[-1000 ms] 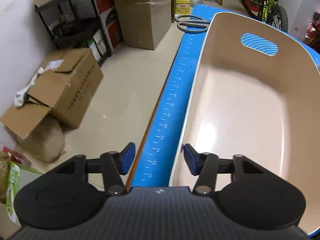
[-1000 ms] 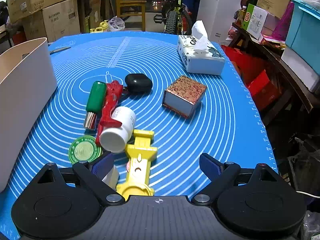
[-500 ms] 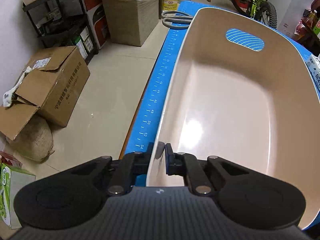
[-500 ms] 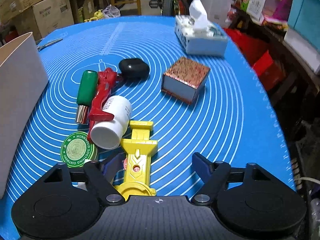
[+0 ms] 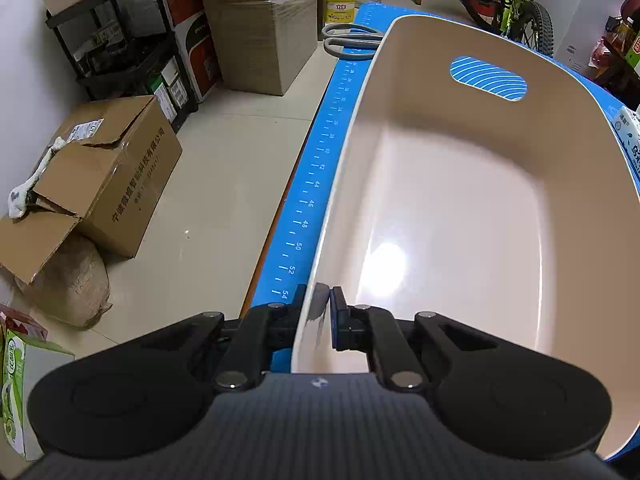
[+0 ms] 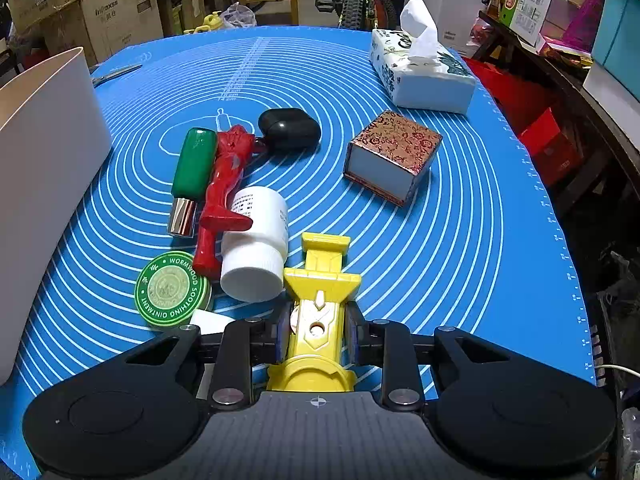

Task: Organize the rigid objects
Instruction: 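Grasp the yellow plastic tool with the right gripper, then carry the yellow tool into the basket and release it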

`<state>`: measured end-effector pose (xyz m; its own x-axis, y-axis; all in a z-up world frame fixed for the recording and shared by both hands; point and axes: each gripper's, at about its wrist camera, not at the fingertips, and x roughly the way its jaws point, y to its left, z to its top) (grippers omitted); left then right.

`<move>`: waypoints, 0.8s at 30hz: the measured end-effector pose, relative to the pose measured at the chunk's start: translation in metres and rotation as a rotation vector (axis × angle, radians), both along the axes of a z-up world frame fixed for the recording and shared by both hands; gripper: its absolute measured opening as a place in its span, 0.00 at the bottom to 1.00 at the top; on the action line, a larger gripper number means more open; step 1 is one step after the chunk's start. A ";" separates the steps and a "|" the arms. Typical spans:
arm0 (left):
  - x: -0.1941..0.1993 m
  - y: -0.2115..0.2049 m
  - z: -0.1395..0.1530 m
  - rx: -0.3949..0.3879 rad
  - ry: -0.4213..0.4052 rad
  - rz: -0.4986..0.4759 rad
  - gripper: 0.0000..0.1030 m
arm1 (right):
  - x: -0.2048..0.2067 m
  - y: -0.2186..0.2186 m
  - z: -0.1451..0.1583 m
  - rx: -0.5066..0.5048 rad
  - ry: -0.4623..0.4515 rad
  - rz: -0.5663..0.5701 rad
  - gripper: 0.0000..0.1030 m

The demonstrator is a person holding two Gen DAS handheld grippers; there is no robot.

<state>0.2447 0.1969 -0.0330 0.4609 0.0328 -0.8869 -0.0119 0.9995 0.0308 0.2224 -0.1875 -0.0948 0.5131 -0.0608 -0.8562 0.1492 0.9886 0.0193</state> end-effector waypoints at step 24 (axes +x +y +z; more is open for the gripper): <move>0.000 0.001 0.000 0.000 0.002 0.002 0.12 | -0.018 0.053 0.137 0.028 -0.422 0.068 0.33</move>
<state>0.2444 0.1982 -0.0334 0.4593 0.0341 -0.8876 -0.0137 0.9994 0.0313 0.2043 -0.1342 0.0423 0.8211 0.0056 -0.5708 0.0566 0.9942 0.0912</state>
